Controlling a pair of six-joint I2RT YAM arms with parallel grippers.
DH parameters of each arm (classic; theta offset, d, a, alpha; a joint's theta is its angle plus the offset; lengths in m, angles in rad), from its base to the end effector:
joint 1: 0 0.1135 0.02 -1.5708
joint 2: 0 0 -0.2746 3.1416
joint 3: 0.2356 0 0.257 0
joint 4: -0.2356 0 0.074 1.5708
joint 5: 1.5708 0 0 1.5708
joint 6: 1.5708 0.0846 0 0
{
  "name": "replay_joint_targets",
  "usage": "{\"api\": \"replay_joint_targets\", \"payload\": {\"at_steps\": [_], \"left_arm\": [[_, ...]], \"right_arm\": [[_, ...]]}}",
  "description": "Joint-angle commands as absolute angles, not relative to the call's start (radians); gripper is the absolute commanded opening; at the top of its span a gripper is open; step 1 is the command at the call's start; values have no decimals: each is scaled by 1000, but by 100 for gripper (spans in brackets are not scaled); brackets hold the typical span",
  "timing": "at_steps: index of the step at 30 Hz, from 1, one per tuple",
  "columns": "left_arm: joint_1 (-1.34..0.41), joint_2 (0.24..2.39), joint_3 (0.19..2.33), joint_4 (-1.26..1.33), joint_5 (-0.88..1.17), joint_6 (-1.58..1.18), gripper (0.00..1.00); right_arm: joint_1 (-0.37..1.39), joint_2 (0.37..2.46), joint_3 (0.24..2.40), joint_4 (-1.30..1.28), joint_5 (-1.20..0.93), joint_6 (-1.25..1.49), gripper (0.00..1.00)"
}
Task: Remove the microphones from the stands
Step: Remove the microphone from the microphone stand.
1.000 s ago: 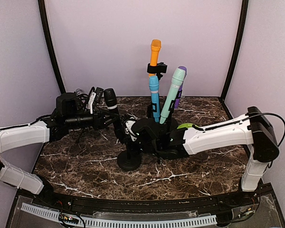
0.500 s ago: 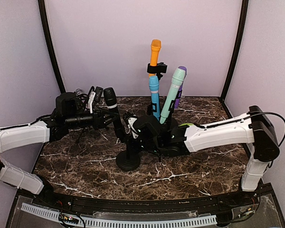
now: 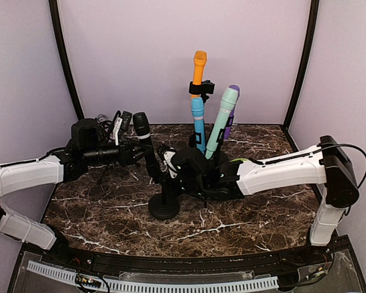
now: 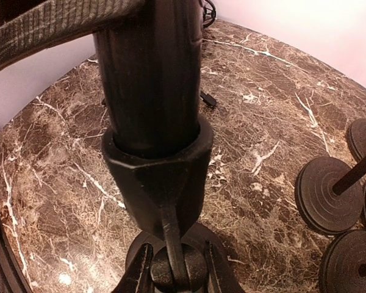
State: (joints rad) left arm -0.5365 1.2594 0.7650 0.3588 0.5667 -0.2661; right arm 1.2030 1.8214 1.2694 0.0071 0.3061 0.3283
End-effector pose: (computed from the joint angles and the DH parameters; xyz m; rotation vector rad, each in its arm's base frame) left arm 0.2590 -0.2069 0.2895 0.6767 1.6742 -1.0658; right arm 0.1908 0.4244 0.2194 -0.7369 2.0146 0.5965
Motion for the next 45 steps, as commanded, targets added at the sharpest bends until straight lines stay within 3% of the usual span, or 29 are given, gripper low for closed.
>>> {"api": "replay_joint_targets", "payload": {"at_steps": [1,13,30,45], "left_arm": [[-535,1195,827,480,615,-341,0],[-517,1203,837,460,609,-345,0],[-517,1127,749,693,790,-348,0],[-516,1191,891,414,679,-322,0]], "right_arm": [[1236,1874,1263,-74,297,238,0],[1268,1905,1293,-119,378,242,0],[1192,1915,1288,-188,260,402,0],[1254,1916,1270,-187,353,233,0]]}}
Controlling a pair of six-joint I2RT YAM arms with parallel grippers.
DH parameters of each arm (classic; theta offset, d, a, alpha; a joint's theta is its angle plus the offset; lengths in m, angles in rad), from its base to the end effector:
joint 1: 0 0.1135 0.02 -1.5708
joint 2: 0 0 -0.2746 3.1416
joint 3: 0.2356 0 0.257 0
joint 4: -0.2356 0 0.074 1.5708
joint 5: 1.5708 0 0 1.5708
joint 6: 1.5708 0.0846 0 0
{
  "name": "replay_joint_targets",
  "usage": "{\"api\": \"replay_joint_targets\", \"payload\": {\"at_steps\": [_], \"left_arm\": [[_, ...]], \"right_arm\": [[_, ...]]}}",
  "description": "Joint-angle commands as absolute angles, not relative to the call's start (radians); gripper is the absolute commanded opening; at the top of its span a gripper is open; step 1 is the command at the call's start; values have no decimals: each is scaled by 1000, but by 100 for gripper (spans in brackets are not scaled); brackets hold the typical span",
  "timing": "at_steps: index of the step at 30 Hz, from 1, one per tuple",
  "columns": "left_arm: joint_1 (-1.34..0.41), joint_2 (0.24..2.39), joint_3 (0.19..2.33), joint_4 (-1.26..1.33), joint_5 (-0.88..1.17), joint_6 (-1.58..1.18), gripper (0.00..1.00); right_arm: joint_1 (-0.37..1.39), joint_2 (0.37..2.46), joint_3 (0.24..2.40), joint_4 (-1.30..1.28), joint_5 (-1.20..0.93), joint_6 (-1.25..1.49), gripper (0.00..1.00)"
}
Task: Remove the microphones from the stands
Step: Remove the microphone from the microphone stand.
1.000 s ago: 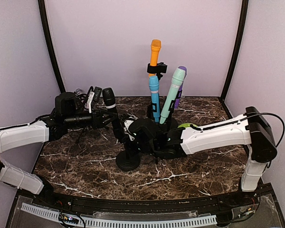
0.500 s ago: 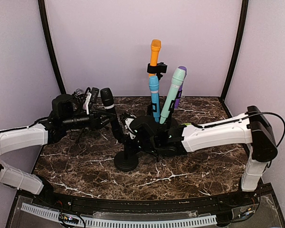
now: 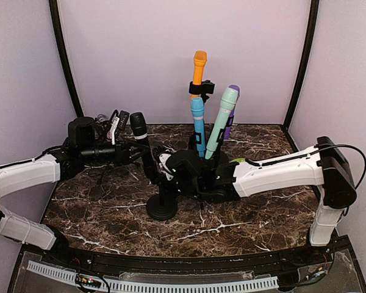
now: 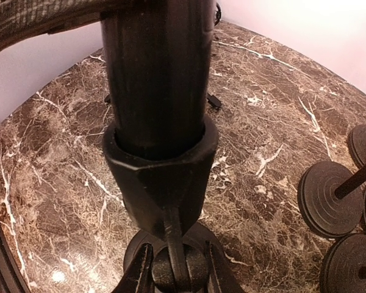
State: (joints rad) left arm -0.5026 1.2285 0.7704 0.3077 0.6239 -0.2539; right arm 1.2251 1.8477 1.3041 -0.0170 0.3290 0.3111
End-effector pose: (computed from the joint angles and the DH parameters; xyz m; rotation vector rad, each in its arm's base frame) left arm 0.2562 -0.1972 0.2941 0.6995 1.6785 -1.0816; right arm 0.1851 0.4334 0.2178 -0.7685 2.0084 0.5670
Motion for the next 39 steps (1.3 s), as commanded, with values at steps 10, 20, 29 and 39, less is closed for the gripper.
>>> {"api": "replay_joint_targets", "payload": {"at_steps": [10,20,29,39], "left_arm": [[-515,1182,836,481,687,-343,0],[-517,1225,752,661,741,-403,0],[-520,1312,739,693,734,-438,35],[-534,1329,730,693,712,-433,55]], "right_arm": [[1256,1924,1279,-190,350,275,0],[1254,1905,1315,-204,388,306,0],[1256,1904,1332,-165,398,310,0],[1255,1911,1342,-140,366,328,0]]}}
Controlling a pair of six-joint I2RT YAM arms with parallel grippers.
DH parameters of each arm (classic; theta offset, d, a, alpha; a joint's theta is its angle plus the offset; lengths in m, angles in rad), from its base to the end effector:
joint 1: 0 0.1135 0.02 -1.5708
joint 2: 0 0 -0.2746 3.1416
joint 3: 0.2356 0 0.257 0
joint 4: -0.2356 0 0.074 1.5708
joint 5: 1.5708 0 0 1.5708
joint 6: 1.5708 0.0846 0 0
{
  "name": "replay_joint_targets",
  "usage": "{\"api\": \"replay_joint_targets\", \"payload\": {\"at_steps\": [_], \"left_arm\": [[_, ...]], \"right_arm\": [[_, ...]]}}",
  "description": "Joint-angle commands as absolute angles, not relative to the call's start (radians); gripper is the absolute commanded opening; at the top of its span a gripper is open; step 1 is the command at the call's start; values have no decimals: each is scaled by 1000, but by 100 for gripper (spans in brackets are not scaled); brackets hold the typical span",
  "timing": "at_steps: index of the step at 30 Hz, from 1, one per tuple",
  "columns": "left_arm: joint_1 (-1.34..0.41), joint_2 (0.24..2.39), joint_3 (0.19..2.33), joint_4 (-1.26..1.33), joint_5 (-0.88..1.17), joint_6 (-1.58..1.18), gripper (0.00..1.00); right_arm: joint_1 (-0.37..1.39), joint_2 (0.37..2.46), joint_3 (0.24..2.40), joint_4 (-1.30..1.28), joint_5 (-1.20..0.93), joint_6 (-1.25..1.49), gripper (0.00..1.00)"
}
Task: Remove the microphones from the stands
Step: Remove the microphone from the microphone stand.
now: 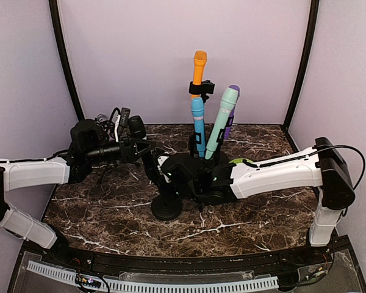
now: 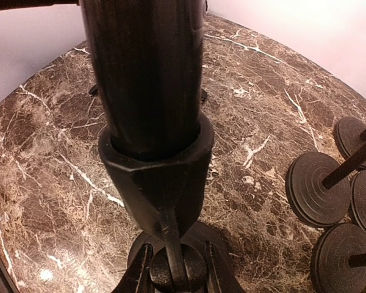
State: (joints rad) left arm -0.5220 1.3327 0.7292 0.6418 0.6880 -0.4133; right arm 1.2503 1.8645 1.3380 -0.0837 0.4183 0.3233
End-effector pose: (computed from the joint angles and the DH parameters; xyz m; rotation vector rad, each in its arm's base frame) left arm 0.2630 -0.2132 0.2933 0.6726 1.5445 -1.2443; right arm 0.1806 0.4350 0.2159 -0.7470 2.0252 0.4699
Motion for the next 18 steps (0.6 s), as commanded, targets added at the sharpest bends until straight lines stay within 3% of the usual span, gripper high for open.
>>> {"api": "replay_joint_targets", "payload": {"at_steps": [1,11,18], "left_arm": [[-534,1330,730,692,710,-432,55],[-539,1288,732,634,641,-375,23],[-538,1249,737,602,610,-339,11]], "right_arm": [[1255,1911,1343,-140,365,329,0],[1256,1917,1348,-182,368,355,0],[1256,1904,1340,-199,357,381,0]]}}
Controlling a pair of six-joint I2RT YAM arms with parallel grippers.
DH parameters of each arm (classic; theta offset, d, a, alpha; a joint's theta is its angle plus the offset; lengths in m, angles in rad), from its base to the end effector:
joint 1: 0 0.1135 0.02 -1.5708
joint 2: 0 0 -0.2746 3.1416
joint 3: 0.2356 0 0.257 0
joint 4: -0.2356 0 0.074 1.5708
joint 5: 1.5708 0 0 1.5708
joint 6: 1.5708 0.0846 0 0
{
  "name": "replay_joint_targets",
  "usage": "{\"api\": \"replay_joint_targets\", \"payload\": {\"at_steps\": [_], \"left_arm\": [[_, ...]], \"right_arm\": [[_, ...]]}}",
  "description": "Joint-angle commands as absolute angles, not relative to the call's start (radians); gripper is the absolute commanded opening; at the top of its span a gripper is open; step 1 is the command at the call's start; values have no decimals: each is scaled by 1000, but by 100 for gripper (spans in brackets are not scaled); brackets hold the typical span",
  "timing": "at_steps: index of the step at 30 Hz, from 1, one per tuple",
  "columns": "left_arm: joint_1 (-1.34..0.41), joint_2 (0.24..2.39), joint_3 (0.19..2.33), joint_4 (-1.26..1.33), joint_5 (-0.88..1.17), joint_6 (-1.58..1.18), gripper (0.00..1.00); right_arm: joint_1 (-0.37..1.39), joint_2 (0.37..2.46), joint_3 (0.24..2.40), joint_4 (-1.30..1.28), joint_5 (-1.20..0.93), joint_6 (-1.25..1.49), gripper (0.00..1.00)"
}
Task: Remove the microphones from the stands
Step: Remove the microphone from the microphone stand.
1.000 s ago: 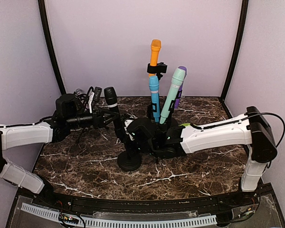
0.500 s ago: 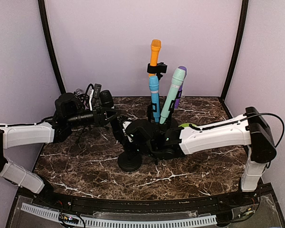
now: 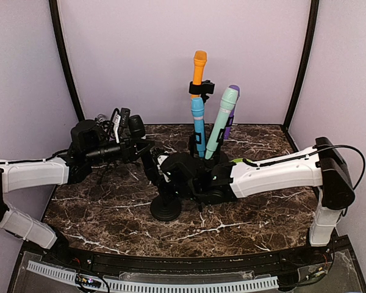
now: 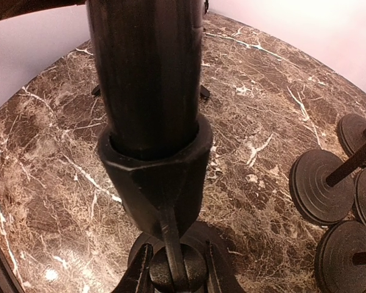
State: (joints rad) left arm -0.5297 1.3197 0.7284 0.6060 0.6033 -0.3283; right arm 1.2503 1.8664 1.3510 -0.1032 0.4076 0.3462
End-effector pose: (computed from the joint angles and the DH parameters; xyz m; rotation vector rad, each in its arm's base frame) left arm 0.2660 -0.2114 0.2921 0.6630 1.5399 -1.1272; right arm 0.1801 0.4360 0.2173 -0.7364 2.0434 0.4860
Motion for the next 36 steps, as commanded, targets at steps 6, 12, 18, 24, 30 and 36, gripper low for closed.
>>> {"api": "replay_joint_targets", "payload": {"at_steps": [6,12,18,24,30,36], "left_arm": [[-539,1230,758,562,571,-329,1],[-539,1262,867,398,570,-299,0],[-533,1258,915,353,573,-241,0],[-533,1205,846,440,625,-205,0],[-534,1175,778,561,693,-229,0],[-533,1173,783,559,695,-235,0]], "right_arm": [[1262,1909,1329,-191,326,356,0],[1287,1931,1318,-268,392,296,0],[1292,1929,1290,-285,427,317,0],[1272,1908,1290,-257,379,407,0],[1201,1886,1239,-205,273,485,0],[1190,1885,1238,-220,280,460,0]]}}
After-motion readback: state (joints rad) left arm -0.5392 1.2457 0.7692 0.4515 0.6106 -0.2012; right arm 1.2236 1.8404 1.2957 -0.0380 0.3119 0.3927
